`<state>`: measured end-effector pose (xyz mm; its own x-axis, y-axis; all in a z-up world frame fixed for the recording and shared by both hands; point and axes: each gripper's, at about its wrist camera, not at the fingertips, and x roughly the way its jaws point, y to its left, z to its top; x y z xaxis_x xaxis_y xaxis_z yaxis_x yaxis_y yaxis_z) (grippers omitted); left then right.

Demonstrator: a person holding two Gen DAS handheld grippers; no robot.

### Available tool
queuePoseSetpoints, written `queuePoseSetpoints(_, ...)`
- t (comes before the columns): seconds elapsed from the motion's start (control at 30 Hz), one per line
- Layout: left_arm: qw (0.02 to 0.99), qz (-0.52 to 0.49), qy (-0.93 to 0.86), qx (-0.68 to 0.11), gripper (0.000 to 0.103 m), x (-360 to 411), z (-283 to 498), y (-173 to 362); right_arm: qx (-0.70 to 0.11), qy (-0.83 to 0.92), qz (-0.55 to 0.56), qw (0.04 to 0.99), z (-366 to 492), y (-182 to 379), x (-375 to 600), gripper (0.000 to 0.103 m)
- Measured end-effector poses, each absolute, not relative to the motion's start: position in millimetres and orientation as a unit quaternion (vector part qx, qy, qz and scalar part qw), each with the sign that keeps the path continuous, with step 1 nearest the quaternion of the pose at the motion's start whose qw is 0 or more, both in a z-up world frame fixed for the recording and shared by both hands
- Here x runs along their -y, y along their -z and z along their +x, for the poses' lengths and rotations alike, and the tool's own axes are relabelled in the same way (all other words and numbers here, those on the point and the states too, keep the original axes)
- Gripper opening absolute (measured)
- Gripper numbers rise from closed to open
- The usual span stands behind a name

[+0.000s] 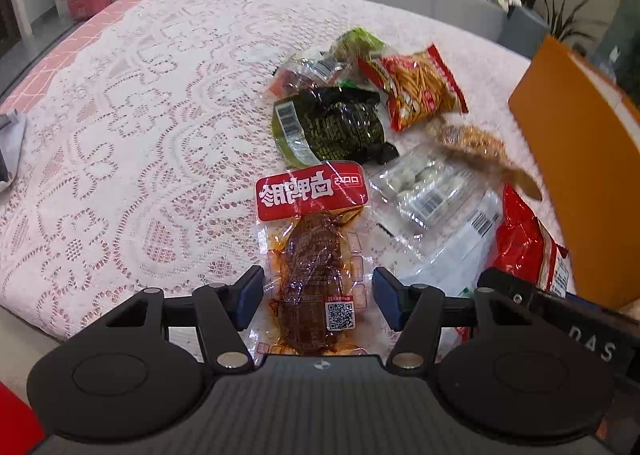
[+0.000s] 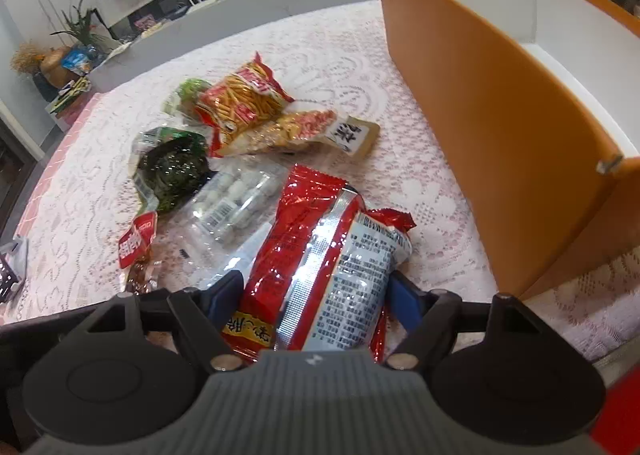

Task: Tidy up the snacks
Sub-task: 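Carry both packs over the orange box and open both tools to drop them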

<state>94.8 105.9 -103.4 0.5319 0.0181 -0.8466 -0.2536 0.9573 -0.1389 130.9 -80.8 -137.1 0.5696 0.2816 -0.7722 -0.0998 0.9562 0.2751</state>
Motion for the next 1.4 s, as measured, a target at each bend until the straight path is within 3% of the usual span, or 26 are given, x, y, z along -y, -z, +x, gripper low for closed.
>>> queuePoseSetpoints(0.53, 0.892, -0.160, -0.030, -0.423, 0.068, -94.0, 80.5, 34.4, -0.371, -0.164, 0.052, 0.913, 96.3, 69.9, 100.7, 0.075)
queuePoseSetpoints(0.97, 0.902, -0.125, 0.119, -0.397, 0.068, -4.0, 126.0, -38.8, -0.380, -0.188, -0.056, 0.904, 134.3, 1.7, 190.3, 0.075)
queuePoseSetpoints(1.17, 0.888, -0.091, 0.190, -0.408, 0.067, 57.5, 165.8, -39.3, -0.394, -0.164, -0.135, 0.894, 163.7, 0.5, 233.2, 0.075)
queuePoseSetpoints(1.4, 0.858, -0.053, 0.228, -0.458, 0.068, 106.3, 209.5, -9.3, -0.436, -0.156, -0.148, 0.874, 201.3, 30.3, 271.5, 0.075)
